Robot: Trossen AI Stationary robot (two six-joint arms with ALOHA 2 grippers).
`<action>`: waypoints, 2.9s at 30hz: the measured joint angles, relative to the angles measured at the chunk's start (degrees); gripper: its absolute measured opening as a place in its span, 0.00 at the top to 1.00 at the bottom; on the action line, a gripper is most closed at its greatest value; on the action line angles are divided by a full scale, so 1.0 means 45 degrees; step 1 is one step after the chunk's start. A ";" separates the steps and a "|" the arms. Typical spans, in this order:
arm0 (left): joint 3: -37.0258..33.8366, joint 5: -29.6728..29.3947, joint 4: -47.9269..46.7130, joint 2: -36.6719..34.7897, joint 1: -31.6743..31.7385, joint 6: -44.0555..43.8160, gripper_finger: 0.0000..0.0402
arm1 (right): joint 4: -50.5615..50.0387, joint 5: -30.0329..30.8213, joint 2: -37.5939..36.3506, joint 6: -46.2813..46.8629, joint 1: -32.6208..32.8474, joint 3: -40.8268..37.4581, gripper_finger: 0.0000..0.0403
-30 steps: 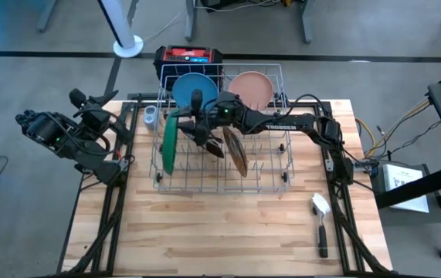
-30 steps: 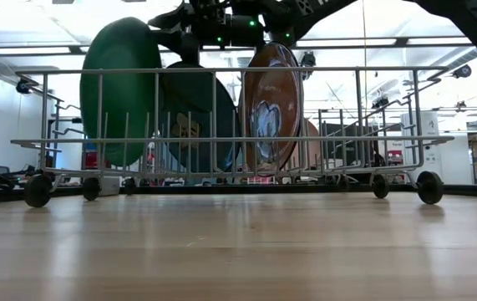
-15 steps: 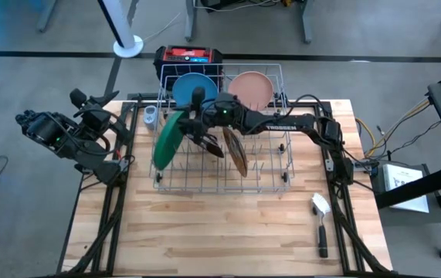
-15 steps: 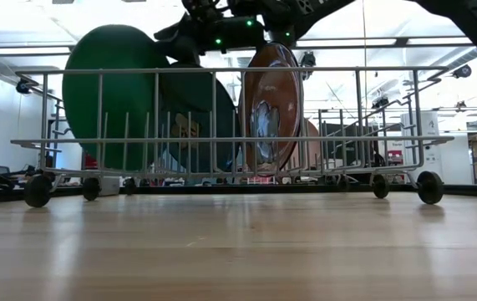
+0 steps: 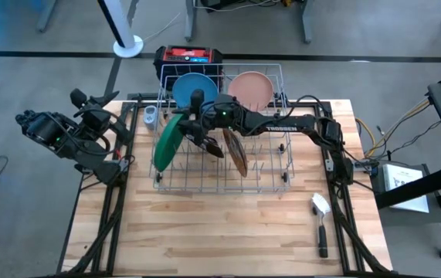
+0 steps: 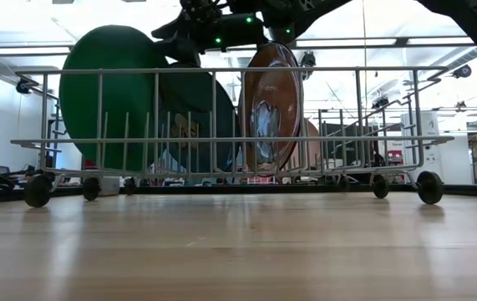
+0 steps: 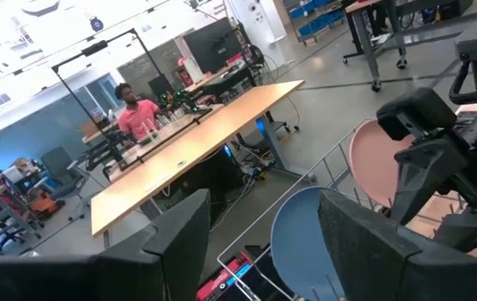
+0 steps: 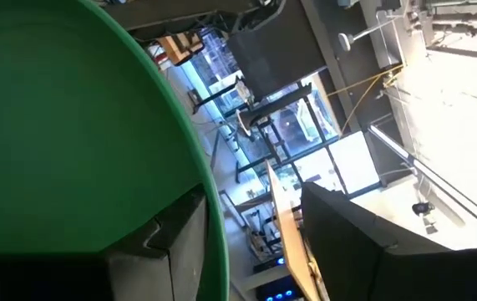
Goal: Sort dishes
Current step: Put the green plate into the dish rack, then adjust the blue floral plate on the right side of the dish rack
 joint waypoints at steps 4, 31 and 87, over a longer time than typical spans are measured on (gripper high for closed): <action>-0.0004 0.0002 0.0004 0.0000 -0.0002 0.0000 0.47 | -0.0032 0.0216 0.0000 0.0065 0.0000 -0.0003 0.52; -0.0019 0.0012 -0.0005 0.0000 -0.0001 -0.0087 0.47 | -0.1700 0.2011 -0.0636 0.0389 -0.0053 -0.0039 0.17; -0.0044 0.3157 -0.0568 0.1836 0.0001 -0.1356 0.47 | -1.0286 0.2405 -0.4304 0.7603 0.1545 -0.0787 0.76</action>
